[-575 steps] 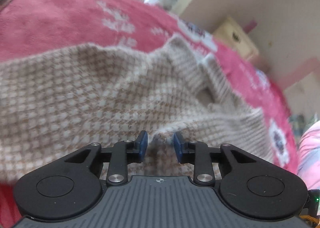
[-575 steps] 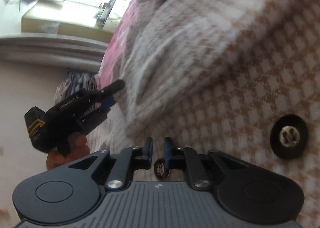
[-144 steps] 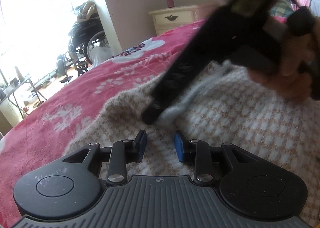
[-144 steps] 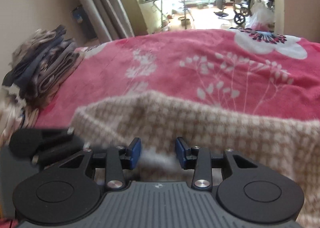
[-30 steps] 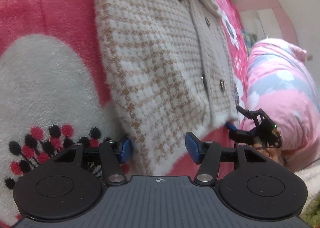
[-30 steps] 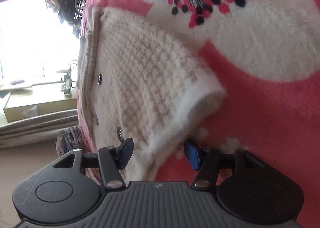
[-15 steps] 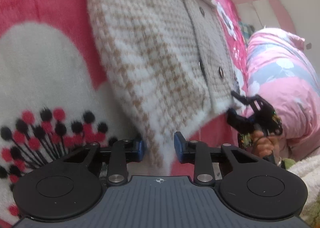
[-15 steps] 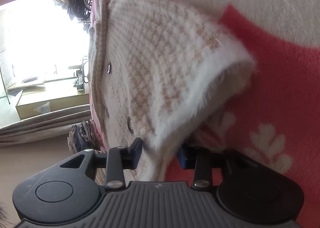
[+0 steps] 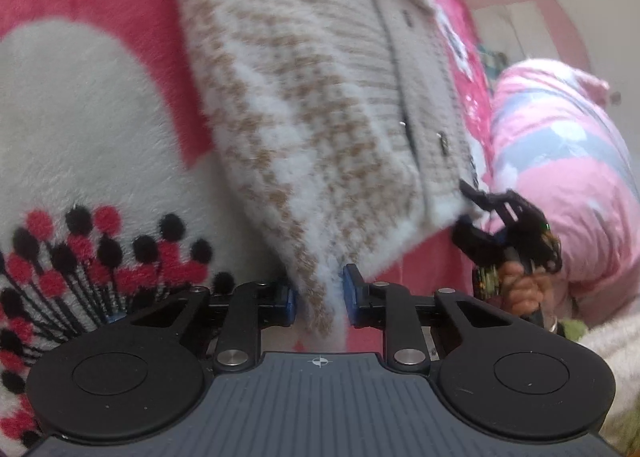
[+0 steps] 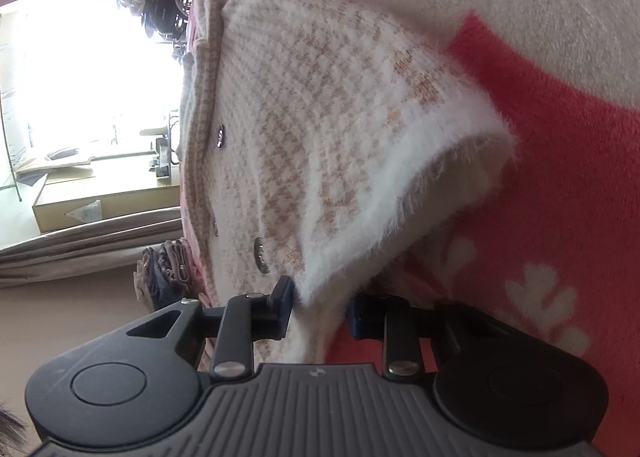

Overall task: Fold clothes
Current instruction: 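Close the right gripper on the cardigan edge while the left gripper closes beside it, then lift the gripped cardigan edge with both grippers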

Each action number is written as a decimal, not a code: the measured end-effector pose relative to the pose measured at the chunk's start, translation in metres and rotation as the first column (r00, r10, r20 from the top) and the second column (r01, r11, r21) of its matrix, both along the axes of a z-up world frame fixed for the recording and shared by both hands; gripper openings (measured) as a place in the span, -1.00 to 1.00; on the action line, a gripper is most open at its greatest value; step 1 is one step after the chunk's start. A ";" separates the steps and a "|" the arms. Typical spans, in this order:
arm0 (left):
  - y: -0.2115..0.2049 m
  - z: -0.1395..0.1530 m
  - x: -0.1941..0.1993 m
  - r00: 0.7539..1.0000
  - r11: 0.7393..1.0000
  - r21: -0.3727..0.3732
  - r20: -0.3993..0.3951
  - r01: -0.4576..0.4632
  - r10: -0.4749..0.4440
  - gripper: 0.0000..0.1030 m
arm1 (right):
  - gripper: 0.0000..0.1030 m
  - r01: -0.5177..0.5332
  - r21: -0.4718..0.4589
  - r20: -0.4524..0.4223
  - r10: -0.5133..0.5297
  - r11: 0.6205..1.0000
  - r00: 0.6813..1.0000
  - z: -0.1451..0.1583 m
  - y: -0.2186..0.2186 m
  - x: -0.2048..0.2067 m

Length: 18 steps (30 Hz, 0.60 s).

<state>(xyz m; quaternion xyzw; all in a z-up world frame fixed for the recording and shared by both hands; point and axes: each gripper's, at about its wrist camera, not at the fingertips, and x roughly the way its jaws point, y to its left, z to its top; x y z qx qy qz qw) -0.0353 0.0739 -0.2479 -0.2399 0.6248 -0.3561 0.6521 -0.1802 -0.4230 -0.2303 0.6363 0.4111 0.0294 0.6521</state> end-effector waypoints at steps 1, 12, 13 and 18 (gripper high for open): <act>-0.001 0.001 -0.001 1.000 1.000 0.006 -0.003 -0.012 0.012 -0.56 | -0.45 -0.004 -0.008 0.001 0.004 1.000 1.000 0.001 0.000 0.000; 0.003 0.066 -0.002 0.979 1.000 0.012 0.206 -0.015 0.013 -0.89 | -0.68 -0.089 -0.150 0.127 0.108 0.985 0.986 0.049 0.005 0.011; 0.003 0.074 0.001 0.974 1.000 -0.001 0.224 -0.021 0.020 -0.89 | -0.68 -0.094 -0.163 0.142 0.117 0.982 0.983 0.056 0.006 0.015; 0.001 0.108 0.018 0.945 0.997 -0.060 0.318 -0.057 0.073 -0.90 | -0.68 -0.108 -0.216 0.208 0.153 0.970 0.966 0.087 0.003 0.032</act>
